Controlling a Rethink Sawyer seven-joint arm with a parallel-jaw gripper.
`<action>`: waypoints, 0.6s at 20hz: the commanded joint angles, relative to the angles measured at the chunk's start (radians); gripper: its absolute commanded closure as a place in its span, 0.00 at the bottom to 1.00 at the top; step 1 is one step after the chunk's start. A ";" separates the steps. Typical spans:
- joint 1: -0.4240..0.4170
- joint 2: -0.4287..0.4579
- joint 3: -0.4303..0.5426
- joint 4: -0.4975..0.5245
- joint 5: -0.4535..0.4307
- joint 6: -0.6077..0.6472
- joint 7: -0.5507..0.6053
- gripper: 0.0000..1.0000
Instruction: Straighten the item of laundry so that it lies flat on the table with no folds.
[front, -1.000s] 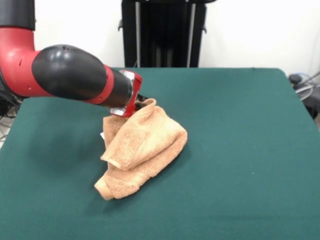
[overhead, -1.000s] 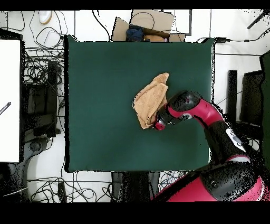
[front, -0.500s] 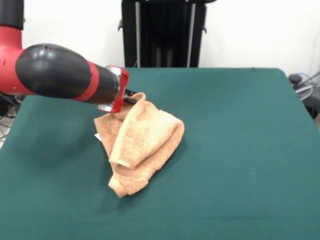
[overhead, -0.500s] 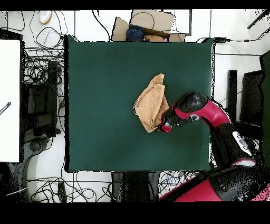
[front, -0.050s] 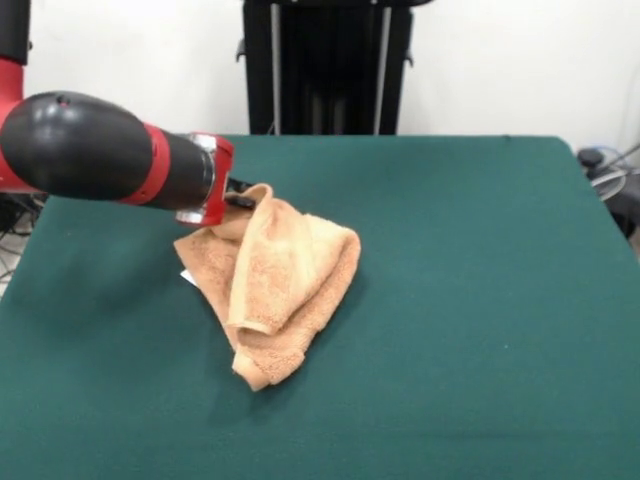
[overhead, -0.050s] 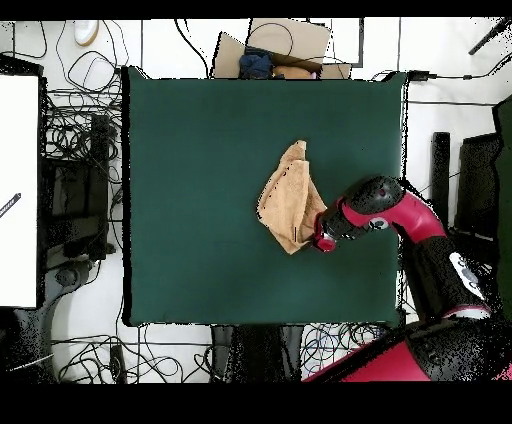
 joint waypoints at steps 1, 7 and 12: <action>0.040 -0.083 0.039 0.088 -0.053 -0.321 0.136 1.00; 0.237 -0.259 -0.135 0.220 -0.108 -0.761 0.614 1.00; 0.483 -0.360 -0.331 0.190 -0.087 -0.734 0.842 1.00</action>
